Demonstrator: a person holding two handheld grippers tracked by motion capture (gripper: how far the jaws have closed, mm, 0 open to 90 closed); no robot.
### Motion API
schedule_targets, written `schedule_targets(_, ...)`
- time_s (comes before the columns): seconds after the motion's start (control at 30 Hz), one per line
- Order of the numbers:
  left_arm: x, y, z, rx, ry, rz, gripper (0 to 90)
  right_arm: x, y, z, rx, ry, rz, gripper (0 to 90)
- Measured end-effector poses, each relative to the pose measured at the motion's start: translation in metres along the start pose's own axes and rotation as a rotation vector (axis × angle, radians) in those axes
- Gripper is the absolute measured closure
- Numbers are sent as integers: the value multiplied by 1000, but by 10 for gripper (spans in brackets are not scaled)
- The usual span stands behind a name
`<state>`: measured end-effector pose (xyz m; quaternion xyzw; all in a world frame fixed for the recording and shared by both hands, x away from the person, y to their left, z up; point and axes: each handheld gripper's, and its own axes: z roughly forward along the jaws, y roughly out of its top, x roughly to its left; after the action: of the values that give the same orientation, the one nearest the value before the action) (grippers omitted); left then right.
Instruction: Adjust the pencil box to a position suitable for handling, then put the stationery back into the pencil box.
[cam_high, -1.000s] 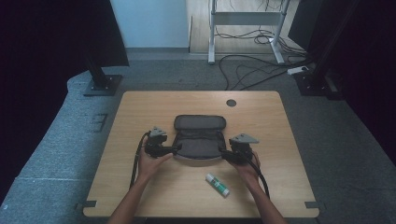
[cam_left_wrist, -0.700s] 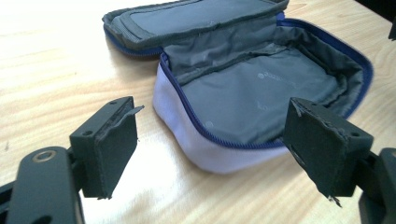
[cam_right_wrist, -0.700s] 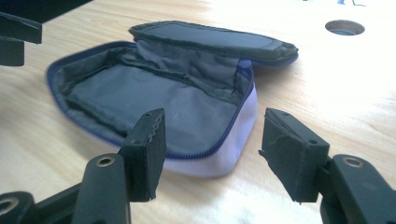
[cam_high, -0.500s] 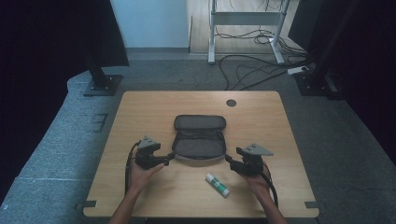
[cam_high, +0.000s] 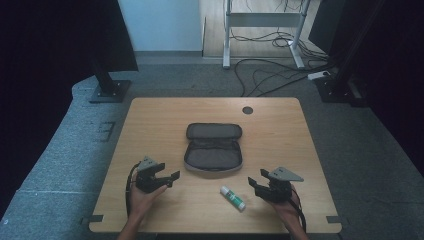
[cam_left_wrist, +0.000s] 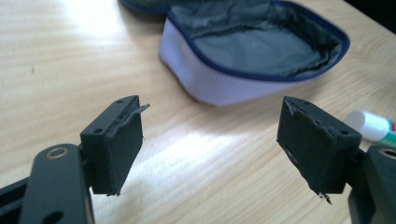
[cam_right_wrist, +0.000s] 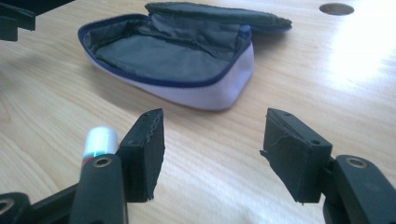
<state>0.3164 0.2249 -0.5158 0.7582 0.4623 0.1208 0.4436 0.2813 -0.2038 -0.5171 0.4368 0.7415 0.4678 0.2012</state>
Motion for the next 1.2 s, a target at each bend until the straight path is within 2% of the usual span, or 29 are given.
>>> schedule_targets(0.3, 8, -15, 2, 40, 3, -22, 238, -8, -17, -8, 23, -2, 22, 376)
schedule_targets(0.47, 11, -18, 1, 39, 9, -30, 237, -8, -20, -9, 26, 3, 30, 376)
schedule_targets(0.6, 11, -18, -1, 34, 12, -30, 236, -1, -19, -10, 19, 13, 9, 377)
schedule_targets(0.83, 13, -19, 0, 33, 26, -29, 239, 12, -18, -11, 10, 47, 1, 396)
schedule_targets(1.2, 16, -21, 1, 34, 31, -39, 244, 44, -15, 2, 31, 142, -38, 415)
